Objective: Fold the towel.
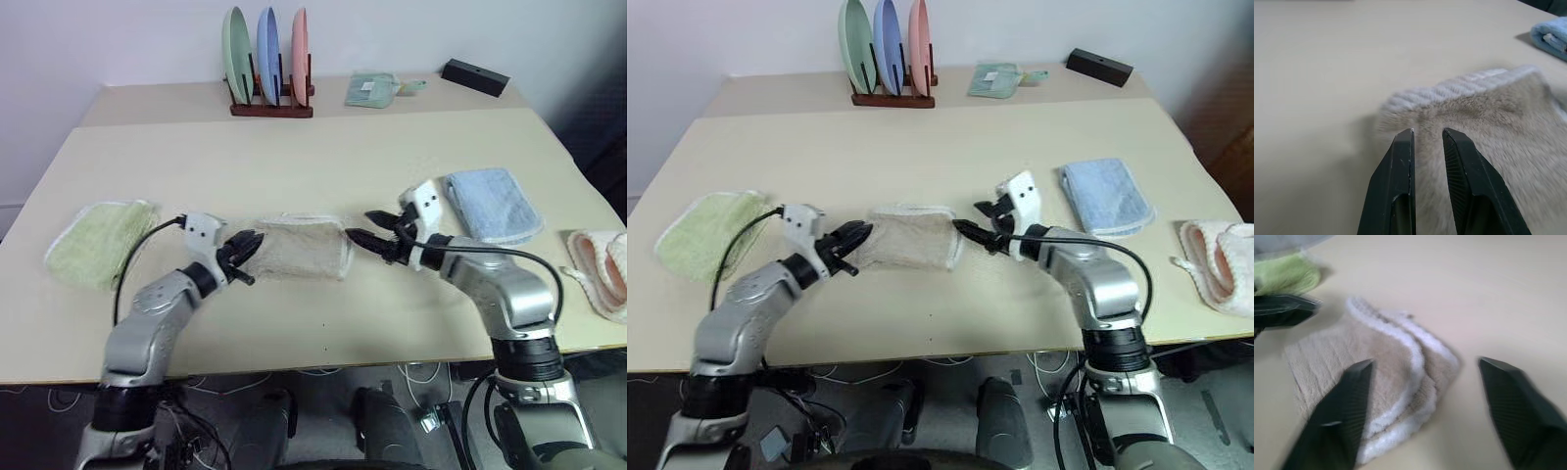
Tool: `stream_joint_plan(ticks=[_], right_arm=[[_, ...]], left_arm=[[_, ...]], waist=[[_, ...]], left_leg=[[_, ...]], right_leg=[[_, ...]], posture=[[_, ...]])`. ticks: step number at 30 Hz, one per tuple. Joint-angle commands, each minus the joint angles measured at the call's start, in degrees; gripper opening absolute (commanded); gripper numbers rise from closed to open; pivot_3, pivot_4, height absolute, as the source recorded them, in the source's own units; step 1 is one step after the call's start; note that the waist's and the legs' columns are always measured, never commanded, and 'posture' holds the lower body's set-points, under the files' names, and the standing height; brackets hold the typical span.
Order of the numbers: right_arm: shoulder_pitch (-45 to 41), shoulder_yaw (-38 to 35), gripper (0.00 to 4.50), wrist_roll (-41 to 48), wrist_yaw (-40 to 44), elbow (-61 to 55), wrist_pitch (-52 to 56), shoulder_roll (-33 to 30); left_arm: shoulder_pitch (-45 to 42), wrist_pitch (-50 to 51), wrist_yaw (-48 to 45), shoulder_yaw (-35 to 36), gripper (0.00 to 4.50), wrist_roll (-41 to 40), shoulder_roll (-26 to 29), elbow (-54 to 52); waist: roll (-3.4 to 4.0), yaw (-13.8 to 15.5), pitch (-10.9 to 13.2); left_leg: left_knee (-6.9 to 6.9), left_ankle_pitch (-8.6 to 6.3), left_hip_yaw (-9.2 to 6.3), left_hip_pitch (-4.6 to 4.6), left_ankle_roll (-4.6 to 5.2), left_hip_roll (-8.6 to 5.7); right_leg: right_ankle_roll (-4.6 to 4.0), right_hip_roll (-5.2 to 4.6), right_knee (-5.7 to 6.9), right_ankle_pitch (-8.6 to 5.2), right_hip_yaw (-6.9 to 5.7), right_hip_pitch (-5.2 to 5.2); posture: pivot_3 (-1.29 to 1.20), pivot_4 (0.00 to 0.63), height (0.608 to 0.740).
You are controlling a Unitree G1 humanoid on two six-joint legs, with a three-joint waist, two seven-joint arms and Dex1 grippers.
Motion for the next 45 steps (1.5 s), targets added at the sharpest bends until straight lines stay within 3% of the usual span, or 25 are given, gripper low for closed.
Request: stream_joint_plan(ticks=[1, 14, 15, 16, 23, 31, 35, 38, 42, 45], right_arm=[[0.1, -3.4, 4.43, 5.5, -3.6, -2.0, 9.7, 1.8], [-4.0, -1.0, 4.43, 7.1, -10.2, 7.3, 15.4, 13.2], [-4.1, -1.0, 3.92, 6.8, -10.5, 7.6, 15.0, 13.5], [-4.6, -1.9, 3.67, 7.4, -10.7, 7.9, 15.2, 14.3], [-5.7, -6.3, 0.16, 11.9, -12.2, 5.4, 17.3, 15.6], [-10.3, -20.3, 0.07, 15.0, -17.7, 2.8, 10.7, 9.2], [-16.0, -33.0, 0.07, 14.7, -25.9, 9.4, 4.3, 2.3], [-17.4, -38.0, 0.07, 14.8, -31.2, 13.6, 2.1, 0.2], [-14.9, -44.9, 0.07, 16.2, -40.0, 14.9, 2.5, 0.8], [-11.1, -45.6, 0.07, 18.1, -44.0, 12.1, 6.9, 2.6]], left_arm=[[3.9, -2.3, -3.5, 1.8, 0.91, -0.8, 2.9, -5.8], [8.7, -2.2, -3.7, 2.0, 0.91, -1.3, 4.0, -11.5], [8.7, -2.3, -3.6, 1.8, 0.91, -1.3, 3.9, -11.5], [8.7, -2.4, -3.4, 1.8, 0.91, -1.1, 3.9, -11.6], [8.5, -2.6, -3.0, 1.0, 0.91, -0.9, 3.4, -11.3], [4.9, -2.8, -3.4, -1.8, 0.91, -0.8, 2.0, -8.9], [1.7, -3.3, -5.3, -5.4, 0.91, 0.0, 1.2, -5.9], [-0.5, -3.6, -6.0, -6.7, 0.91, 0.2, 0.4, -4.1], [-3.3, -4.0, -6.8, -8.4, 0.91, 0.6, -0.8, -1.9], [-3.8, -4.3, -7.3, -9.3, 0.91, 1.0, -1.0, -1.2]], waist=[[0.02, 0.1, 0.0], [0.03, -0.6, 0.0], [0.03, -0.9, 0.0], [0.03, -1.0, 0.0], [0.05, -1.0, 0.0], [0.09, -0.8, 0.0], [0.15, -0.8, 0.1], [0.14, -0.9, 0.1], [0.15, -1.1, 0.1], [0.21, -1.2, 0.0]], left_leg=[[-0.01, -0.01, 0.02, 0.0, 0.01, 0.0], [-0.03, -0.01, 0.05, 0.02, 0.01, 0.06], [-0.04, -0.01, 0.04, 0.02, 0.01, 0.07], [-0.04, -0.01, 0.03, 0.02, 0.01, 0.07], [-0.04, -0.01, 0.03, 0.01, 0.01, 0.06], [0.01, -0.01, 0.04, -0.03, 0.01, 0.02], [-0.02, -0.01, 0.1, -0.03, 0.02, 0.0], [-0.04, -0.01, 0.24, -0.03, 0.03, 0.01], [-0.05, -0.01, 0.3, -0.02, 0.03, 0.04], [-0.04, -0.02, 0.29, -0.01, 0.07, 0.08]], right_leg=[[-0.01, -0.01, 0.0, -0.01, 0.01, 0.0], [-0.01, 0.05, -0.01, 0.0, 0.0, -0.01], [-0.01, 0.07, 0.0, 0.0, 0.0, -0.01], [-0.02, 0.07, 0.0, 0.0, -0.01, -0.01], [-0.02, 0.07, 0.0, 0.01, 0.0, -0.02], [0.0, 0.05, -0.01, 0.02, -0.01, -0.02], [-0.01, 0.04, -0.01, 0.02, -0.01, -0.02], [-0.01, 0.03, -0.03, 0.02, -0.01, -0.02], [-0.01, 0.03, -0.02, 0.02, 0.0, -0.02], [-0.01, 0.03, 0.0, 0.02, 0.01, -0.02]], posture=[[0.0, 0.15, 0.74], [0.0, 0.15, 0.74], [0.0, 0.15, 0.74], [0.0, 0.15, 0.74], [0.0, 0.15, 0.74], [0.0, 0.15, 0.74], [0.0, 0.15, 0.74], [0.0, 0.15, 0.74], [0.0, 0.15, 0.74], [0.0, 0.15, 0.74]])
